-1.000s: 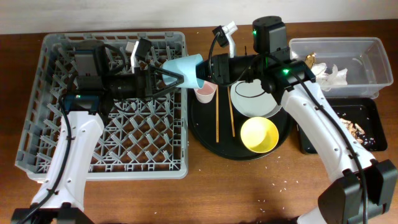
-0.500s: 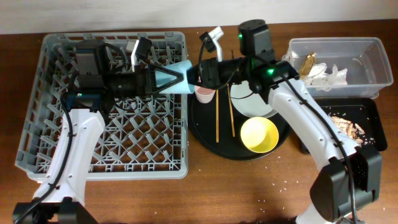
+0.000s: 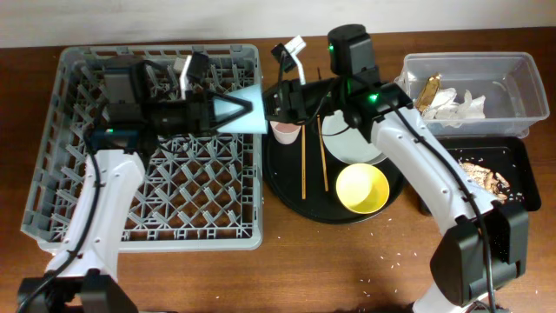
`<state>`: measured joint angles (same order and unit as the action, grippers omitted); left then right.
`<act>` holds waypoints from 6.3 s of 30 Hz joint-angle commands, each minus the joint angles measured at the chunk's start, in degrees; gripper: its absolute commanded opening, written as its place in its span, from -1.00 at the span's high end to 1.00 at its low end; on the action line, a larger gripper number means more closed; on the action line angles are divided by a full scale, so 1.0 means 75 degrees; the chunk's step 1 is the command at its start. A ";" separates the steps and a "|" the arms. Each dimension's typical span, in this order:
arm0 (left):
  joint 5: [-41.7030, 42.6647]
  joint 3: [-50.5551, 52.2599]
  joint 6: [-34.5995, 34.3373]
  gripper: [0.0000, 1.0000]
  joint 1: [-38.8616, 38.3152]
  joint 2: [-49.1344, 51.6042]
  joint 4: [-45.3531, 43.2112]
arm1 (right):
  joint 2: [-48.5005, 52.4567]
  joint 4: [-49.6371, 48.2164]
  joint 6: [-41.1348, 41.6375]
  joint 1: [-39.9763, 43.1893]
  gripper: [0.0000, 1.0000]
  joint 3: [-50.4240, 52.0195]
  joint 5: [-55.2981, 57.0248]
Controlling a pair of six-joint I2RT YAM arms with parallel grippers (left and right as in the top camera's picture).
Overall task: Sort waste into correct bins and load items into the dishwasher rack
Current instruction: 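Place the blue cup upside down in the dish rack with the left gripper, then grasp the pink cup with the right gripper and lift it, then hand the pink cup from the right gripper to the left gripper, then place the pink cup in the dish rack beside the blue cup, left gripper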
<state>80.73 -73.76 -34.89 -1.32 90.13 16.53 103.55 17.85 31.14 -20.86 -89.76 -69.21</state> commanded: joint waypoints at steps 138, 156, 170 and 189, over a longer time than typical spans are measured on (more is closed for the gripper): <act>0.1262 -0.3314 0.5123 -0.78 -0.0323 0.3299 0.5490 | 0.0903 0.0705 -0.0516 0.0574 0.92 -0.0519 0.1236; 0.0889 -0.3314 0.5126 -0.18 -0.0402 0.3299 0.5488 | 0.0918 0.0647 -0.0087 0.0111 0.30 -0.0519 0.2189; -0.0213 -0.3314 0.4998 -0.08 0.0020 0.3281 0.5546 | 0.0915 0.1585 -0.0851 0.1064 -0.54 -0.0522 0.2060; -0.9597 -0.5977 0.4622 -0.09 -0.1396 0.3072 0.8684 | 0.0901 0.5007 -0.2728 0.2876 -0.68 -0.0522 0.4788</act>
<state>18.17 -119.37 0.19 -7.97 113.40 81.87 110.13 53.65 13.26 1.50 -93.49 -40.77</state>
